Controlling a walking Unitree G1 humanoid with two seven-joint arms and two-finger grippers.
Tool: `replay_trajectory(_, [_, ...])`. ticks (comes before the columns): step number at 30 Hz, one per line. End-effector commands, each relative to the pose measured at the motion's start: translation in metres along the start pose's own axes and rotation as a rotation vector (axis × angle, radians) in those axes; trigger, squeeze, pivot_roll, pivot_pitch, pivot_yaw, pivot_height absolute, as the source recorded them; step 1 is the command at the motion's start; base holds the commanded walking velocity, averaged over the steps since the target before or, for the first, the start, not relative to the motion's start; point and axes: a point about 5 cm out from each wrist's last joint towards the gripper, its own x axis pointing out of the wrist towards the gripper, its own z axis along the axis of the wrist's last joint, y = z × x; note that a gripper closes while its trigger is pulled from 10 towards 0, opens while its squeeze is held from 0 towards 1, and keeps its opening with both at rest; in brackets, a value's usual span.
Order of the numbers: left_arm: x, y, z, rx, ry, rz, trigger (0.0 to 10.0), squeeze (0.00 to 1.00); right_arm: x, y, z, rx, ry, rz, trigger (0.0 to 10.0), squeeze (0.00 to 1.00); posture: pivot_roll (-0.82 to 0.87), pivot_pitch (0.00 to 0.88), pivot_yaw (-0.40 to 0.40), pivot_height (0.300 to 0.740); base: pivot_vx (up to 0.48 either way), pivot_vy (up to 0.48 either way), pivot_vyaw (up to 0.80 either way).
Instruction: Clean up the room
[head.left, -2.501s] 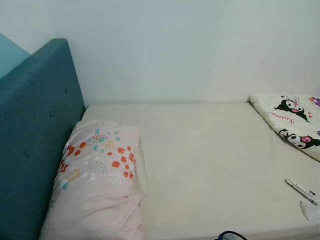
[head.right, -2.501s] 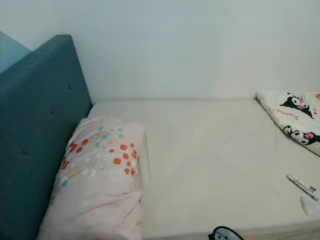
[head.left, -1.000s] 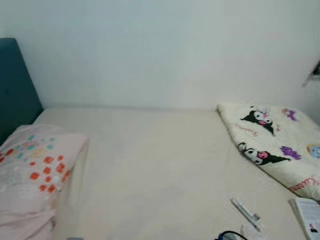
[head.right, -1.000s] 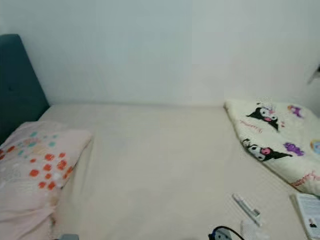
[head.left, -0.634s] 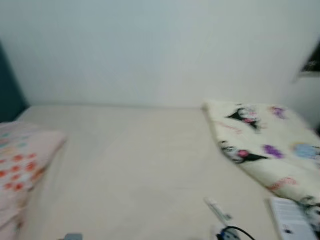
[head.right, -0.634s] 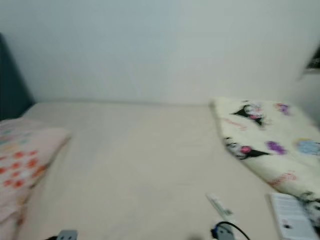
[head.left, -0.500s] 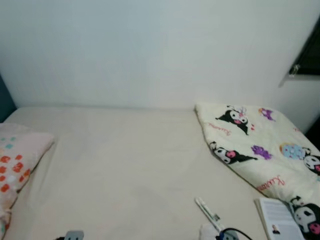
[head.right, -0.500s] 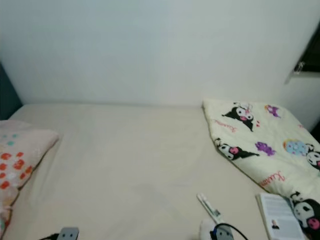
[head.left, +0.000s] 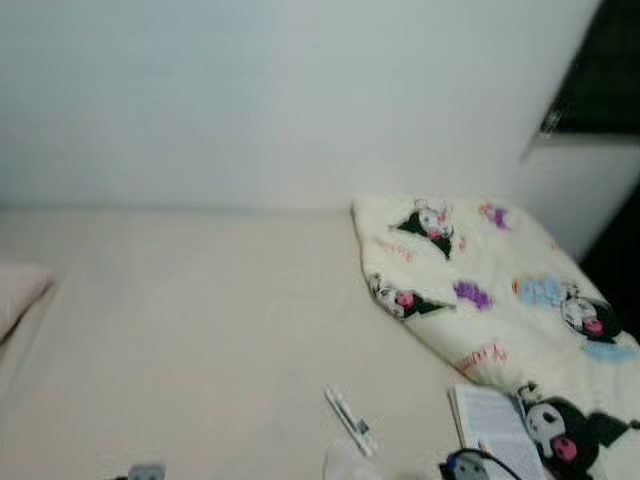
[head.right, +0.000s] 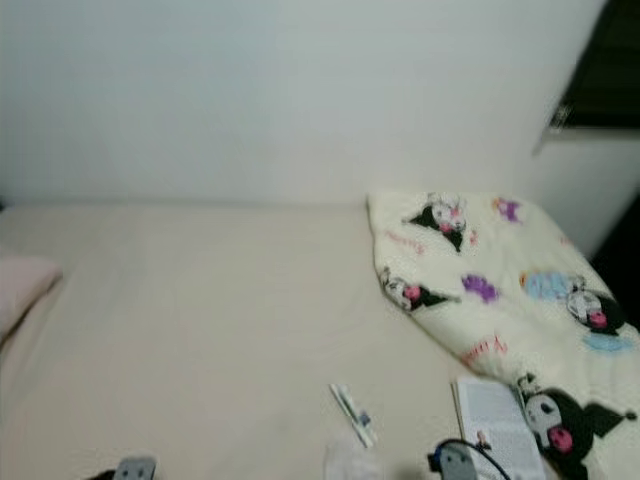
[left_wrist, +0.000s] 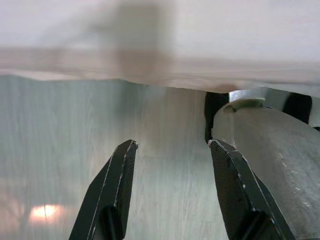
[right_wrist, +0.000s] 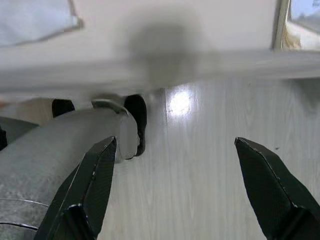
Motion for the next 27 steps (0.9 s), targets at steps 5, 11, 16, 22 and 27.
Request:
replay_trajectory(5, [-0.001, 0.002, -0.008, -0.006, 0.035, 0.005, 10.0, 0.00, 0.002, 0.008, -0.001, -0.004, 0.002, 0.023, 10.0, 0.00, -0.05, 0.000, -0.052, 0.740, 0.000, 0.000, 0.00])
replay_trajectory(11, [-0.001, 0.002, -0.011, -0.015, 0.050, 0.004, 10.0, 0.00, 0.002, 0.009, -0.002, -0.001, 0.001, 0.026, 10.0, 0.00, -0.05, 0.000, -0.050, 0.740, -0.160, 0.000, 0.00])
replay_trajectory(16, [-0.001, 0.003, -0.011, -0.015, 0.050, 0.008, 10.0, 0.00, 0.002, 0.007, 0.003, 0.010, -0.023, 0.021, 10.0, 0.00, -0.05, 0.000, -0.047, 0.740, -0.427, 0.000, 0.00])
replay_trajectory(22, [-0.001, 0.006, -0.008, 0.013, 0.033, 0.014, 10.0, 0.00, 0.001, -0.001, 0.047, 0.049, -0.192, -0.001, 10.0, 0.00, -0.06, 0.000, -0.035, 0.740, 0.000, 0.000, 0.00])
replay_trajectory(27, [0.000, 0.004, -0.006, 0.034, 0.023, 0.005, 10.0, 0.00, -0.006, -0.004, 0.097, 0.041, -0.367, -0.004, 10.0, 0.00, -0.06, 0.000, -0.037, 0.740, 0.000, 0.000, 0.00])
